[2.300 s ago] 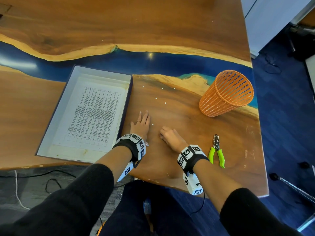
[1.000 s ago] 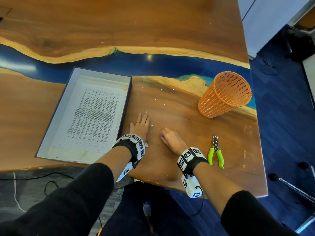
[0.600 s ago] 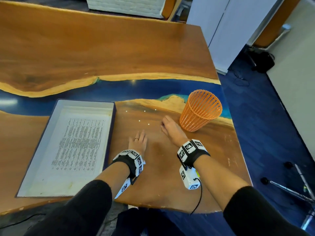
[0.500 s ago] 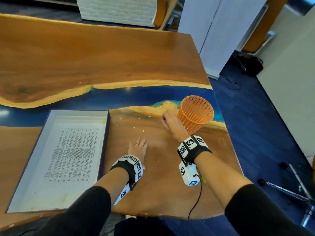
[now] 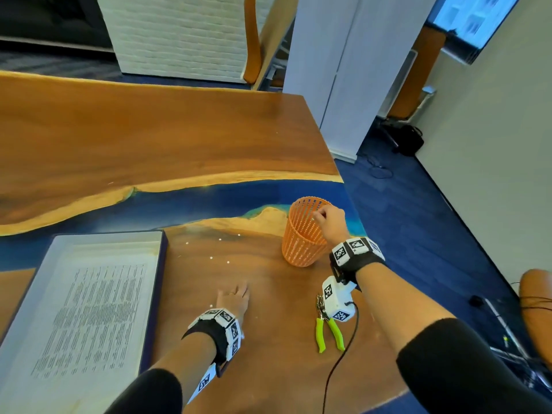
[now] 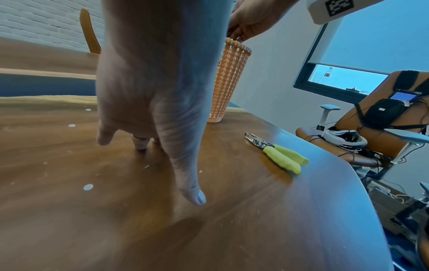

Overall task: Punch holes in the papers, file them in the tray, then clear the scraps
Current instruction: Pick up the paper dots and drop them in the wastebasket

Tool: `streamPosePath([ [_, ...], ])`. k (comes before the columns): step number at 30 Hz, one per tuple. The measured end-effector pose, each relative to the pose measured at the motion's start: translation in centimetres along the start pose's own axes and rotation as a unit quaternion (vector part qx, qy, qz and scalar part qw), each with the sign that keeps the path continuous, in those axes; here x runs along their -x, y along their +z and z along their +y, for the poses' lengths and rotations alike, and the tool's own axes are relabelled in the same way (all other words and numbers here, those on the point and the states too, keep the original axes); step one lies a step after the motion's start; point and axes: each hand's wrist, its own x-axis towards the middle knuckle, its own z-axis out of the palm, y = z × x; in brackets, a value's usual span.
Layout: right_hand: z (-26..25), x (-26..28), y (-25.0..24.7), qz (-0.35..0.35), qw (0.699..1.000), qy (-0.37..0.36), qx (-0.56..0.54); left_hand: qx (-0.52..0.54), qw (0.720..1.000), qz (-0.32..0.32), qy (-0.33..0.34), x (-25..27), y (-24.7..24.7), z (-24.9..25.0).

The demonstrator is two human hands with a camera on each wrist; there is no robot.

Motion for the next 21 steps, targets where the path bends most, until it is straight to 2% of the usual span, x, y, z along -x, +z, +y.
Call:
streamPosePath([
  [15,0.5,0.3,0.0,0.016,1.000,-0.006,0.002,0.040,0.999,0.017,0.026,0.2,0.3,-1.0],
  [17,-0.1,0.6,-0.1,0.038,0.999,-0.037,-0.001,0.052,0.998,0.035,0.030,0.3,0.4,-1.5],
  [21,-3.0,1.7,0.7,0.071,0.985,-0.159,0.002,0.078,0.994,0.073,0.013,1.3,0.6,-4.0],
])
